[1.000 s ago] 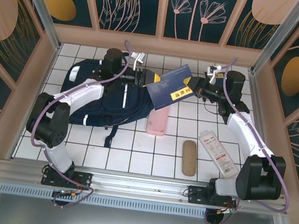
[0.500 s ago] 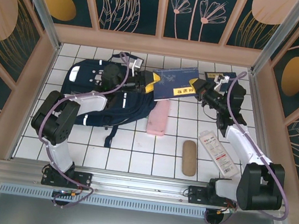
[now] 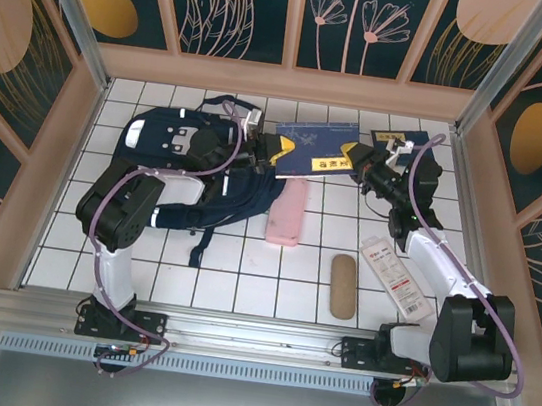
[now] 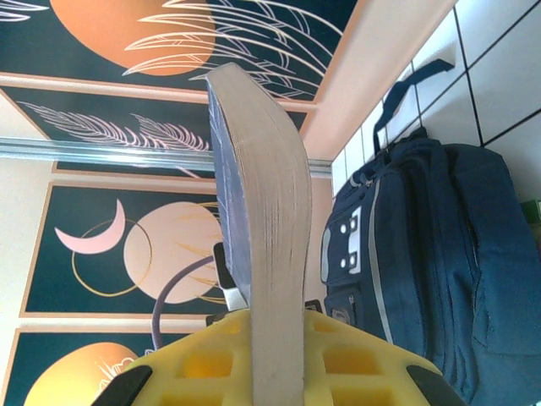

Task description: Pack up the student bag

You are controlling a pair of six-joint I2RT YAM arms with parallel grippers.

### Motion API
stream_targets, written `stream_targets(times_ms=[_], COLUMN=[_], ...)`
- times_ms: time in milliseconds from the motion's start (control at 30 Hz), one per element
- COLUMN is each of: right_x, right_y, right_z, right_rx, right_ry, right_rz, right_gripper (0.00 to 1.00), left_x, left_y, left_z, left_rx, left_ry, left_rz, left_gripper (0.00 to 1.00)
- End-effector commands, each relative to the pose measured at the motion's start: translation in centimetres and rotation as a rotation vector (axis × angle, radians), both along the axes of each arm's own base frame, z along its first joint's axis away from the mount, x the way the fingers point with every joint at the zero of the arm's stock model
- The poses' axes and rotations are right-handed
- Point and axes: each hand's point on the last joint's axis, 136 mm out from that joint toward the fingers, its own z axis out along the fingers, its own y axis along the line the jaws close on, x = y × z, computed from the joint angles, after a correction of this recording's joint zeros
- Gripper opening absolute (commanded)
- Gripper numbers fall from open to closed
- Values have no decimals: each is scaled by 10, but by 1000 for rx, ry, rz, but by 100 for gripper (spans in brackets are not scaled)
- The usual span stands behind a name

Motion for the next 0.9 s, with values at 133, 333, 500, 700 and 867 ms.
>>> stream_targets(times_ms=[133, 333, 500, 700, 867], right_x=[-5, -17, -25, -35, -40], right_y=[2, -2, -6, -5, 0], right_z=[13, 18, 20, 32, 29], right_rx=[-133, -310, -260, -224, -171], right_ry=[-79, -205, -232, -269, -250], right_rz=[24, 190, 263, 272, 301], right_gripper=[54, 85, 84, 68, 49], left_x=[-9, -25, -38, -38, -35], left_y=[-6, -6, -5, 6, 10], left_z=[20, 21, 17, 22, 23], left_rx=[177, 244, 230, 249, 245], left_ry=[-203, -275, -291, -299, -298], left_rz=[1, -66, -122, -100, -88], left_gripper=[0, 0, 0, 0, 0])
